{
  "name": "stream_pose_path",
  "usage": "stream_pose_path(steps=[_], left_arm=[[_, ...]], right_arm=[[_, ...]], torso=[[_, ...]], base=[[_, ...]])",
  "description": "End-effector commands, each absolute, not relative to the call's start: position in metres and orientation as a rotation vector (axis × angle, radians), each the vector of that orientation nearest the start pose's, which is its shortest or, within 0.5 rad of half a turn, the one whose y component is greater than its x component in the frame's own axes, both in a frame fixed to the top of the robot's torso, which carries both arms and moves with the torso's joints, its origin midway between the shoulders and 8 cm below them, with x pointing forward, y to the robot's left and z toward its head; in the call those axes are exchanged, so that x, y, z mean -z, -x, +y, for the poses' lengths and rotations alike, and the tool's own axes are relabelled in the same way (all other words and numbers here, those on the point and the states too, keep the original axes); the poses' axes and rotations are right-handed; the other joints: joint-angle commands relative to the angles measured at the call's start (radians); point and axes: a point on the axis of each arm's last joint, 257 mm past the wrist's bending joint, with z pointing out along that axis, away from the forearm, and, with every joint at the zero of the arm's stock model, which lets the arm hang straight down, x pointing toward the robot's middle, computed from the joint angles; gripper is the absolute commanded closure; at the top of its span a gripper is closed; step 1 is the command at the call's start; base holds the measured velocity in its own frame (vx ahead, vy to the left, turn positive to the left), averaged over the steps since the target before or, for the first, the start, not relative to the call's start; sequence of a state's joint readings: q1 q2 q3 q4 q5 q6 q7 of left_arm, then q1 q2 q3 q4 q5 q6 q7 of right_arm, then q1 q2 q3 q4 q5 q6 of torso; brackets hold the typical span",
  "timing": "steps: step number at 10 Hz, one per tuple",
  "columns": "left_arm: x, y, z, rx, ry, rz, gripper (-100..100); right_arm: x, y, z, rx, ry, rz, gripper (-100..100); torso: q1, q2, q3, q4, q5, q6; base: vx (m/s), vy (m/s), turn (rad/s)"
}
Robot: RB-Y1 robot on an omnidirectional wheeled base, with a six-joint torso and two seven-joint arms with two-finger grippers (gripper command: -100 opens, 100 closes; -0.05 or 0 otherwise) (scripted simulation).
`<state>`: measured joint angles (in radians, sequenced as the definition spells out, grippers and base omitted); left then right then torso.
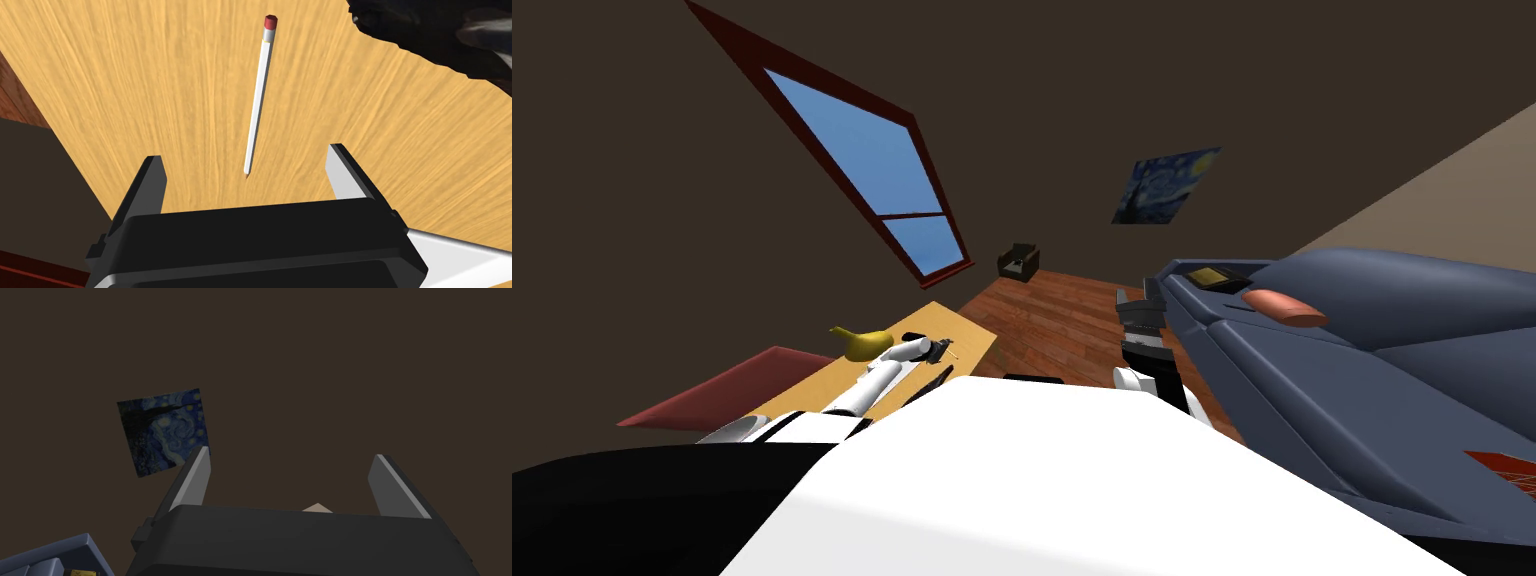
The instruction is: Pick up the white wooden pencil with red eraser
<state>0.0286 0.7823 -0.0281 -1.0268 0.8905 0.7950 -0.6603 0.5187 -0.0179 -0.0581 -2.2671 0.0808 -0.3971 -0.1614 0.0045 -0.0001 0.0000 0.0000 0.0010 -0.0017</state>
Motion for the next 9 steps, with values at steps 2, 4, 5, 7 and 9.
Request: stream_pose_path(steps=[2, 4, 5, 7, 9], left_arm=[[0.485, -0.290, 0.569, 0.107, 1.761, 2.230, -100], [0.488, -0.279, 0.574, 0.085, 1.797, 2.243, -100], [0.490, -0.271, 0.578, 0.070, 1.827, 2.255, -100], [0.493, -0.259, 0.583, 0.050, 1.866, 2.262, -100], [0.498, -0.244, 0.585, 0.032, 1.919, 2.277, -100]], right_arm=[[0.008, -0.359, -0.297, -1.296, -0.768, 0.710, 0], [0.008, -0.359, -0.297, -1.297, -0.768, 0.710, 0], [0.008, -0.359, -0.297, -1.296, -0.768, 0.710, 0], [0.008, -0.359, -0.297, -1.296, -0.768, 0.710, 0], [0.008, -0.359, -0.297, -1.296, -0.768, 0.710, 0]], torso=[[-0.001, -0.001, 0.000, 0.000, 0.000, 0.001], [-0.001, 0.000, 0.000, 0.000, 0.000, 0.001], [-0.001, 0.000, 0.000, 0.000, 0.000, 0.000], [0.001, 0.000, 0.000, 0.000, 0.000, 0.001], [0.000, -0.001, 0.000, 0.000, 0.000, 0.000]], base=[[0.004, 0.044, -0.163], [-0.013, 0.045, -0.173], [-0.007, 0.046, -0.175], [-0.009, 0.079, -0.219], [-0.011, 0.064, -0.226]])
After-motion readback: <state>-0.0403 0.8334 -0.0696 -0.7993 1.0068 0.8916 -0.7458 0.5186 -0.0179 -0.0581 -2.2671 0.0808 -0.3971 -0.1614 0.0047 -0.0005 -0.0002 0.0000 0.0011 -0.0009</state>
